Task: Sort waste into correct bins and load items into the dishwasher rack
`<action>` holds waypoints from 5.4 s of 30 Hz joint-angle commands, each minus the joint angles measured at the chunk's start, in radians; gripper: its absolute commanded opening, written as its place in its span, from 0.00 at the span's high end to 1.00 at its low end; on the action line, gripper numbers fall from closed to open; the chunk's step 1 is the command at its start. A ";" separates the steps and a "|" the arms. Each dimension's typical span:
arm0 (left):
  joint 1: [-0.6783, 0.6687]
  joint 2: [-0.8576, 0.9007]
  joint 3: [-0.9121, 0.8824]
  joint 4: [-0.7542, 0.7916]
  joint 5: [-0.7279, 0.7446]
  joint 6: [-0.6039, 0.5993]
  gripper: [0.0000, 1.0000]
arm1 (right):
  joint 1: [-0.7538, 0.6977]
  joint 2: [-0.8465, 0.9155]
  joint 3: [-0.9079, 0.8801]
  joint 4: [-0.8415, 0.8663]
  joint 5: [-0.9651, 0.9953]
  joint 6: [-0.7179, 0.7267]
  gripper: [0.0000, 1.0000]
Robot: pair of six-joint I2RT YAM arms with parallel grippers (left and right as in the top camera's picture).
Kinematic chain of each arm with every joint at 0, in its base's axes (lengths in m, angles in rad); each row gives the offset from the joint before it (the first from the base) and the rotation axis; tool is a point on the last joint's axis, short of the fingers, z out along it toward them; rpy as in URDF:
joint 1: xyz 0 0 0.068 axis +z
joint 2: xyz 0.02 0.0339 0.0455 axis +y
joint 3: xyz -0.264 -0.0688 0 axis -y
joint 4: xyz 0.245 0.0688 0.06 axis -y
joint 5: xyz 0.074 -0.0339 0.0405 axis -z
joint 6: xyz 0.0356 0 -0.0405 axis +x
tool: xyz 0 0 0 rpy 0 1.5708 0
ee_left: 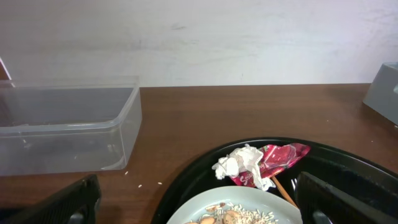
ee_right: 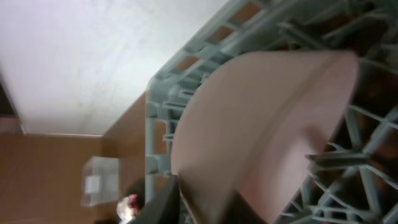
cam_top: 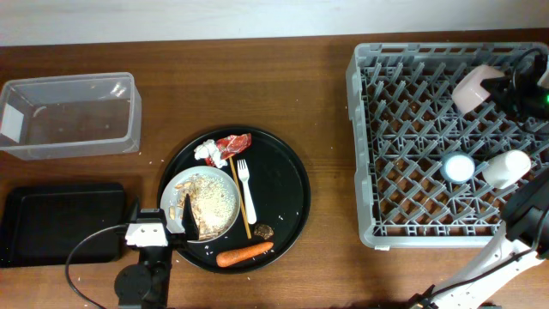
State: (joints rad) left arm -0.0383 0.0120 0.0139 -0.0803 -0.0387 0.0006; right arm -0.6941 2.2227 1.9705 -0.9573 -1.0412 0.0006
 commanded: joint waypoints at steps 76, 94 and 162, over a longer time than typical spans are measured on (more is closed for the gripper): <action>-0.005 -0.005 -0.005 0.000 -0.006 0.015 0.01 | 0.992 -0.026 0.018 -0.216 0.784 0.412 0.01; -0.005 0.128 0.247 -0.185 0.792 -0.138 0.01 | 0.992 -0.026 0.018 -0.216 0.784 0.412 0.01; -0.634 1.746 0.945 -0.548 -0.381 -0.415 0.54 | 0.992 -0.026 0.018 -0.216 0.784 0.412 0.01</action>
State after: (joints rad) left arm -0.6693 1.7451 0.9497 -0.6270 -0.3962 -0.4191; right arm 0.3023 2.1845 1.9766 -1.1732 -0.2539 0.4118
